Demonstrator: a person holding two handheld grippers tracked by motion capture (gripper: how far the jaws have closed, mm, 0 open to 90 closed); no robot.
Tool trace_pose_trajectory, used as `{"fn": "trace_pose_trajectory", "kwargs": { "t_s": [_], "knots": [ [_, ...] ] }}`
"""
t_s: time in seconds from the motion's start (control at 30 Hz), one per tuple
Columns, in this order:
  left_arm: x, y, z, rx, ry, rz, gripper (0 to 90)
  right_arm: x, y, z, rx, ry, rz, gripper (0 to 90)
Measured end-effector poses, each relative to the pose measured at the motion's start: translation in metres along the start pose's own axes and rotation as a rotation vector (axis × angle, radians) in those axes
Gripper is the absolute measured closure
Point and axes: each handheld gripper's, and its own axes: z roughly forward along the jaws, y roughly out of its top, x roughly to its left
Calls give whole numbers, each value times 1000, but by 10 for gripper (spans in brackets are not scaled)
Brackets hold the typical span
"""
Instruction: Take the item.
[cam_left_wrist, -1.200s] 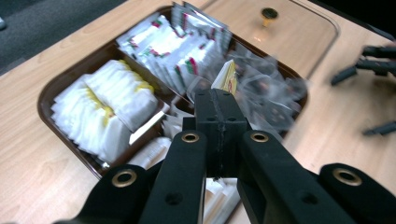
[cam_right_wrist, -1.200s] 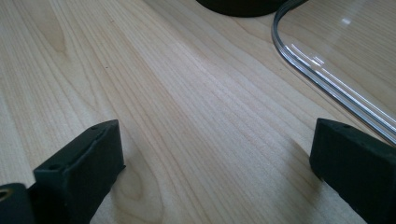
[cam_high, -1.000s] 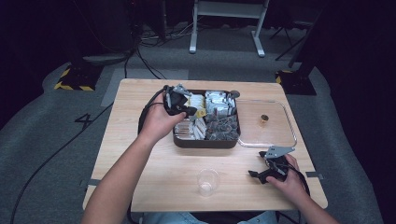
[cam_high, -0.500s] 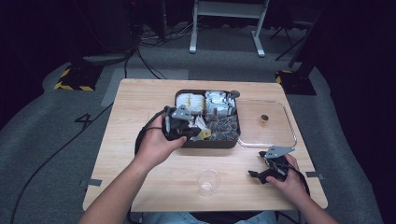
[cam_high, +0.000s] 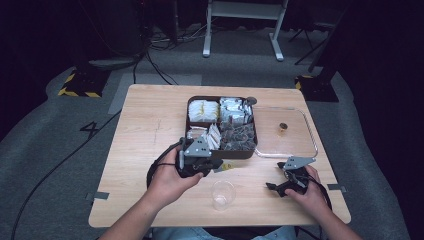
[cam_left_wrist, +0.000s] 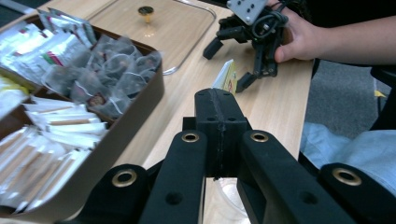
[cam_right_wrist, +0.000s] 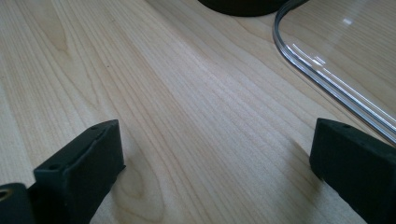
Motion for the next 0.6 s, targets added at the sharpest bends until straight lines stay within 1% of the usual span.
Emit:
{"fn": "trace_pose_trajectory", "kwargs": {
  "t_s": [0.07, 0.2, 0.3, 0.4, 0.43, 0.6],
  "knots": [
    [-1, -5, 4, -1, -14, -9, 900, 0, 0, 0, 0, 0, 0, 28],
    [-4, -13, 11, -8, -20, -6, 900, 0, 0, 0, 0, 0, 0, 28],
    [-8, -19, 16, -9, -33, -1, 900, 0, 0, 0, 0, 0, 0, 28],
    [-11, -24, 23, 1, -48, 6, 900, 0, 0, 0, 0, 0, 0, 28],
    [-12, -26, 24, 6, -54, 3, 900, 0, 0, 0, 0, 0, 0, 28],
    [-15, -30, 28, 2, -69, 2, 900, 0, 0, 0, 0, 0, 0, 28]
  ]
}}
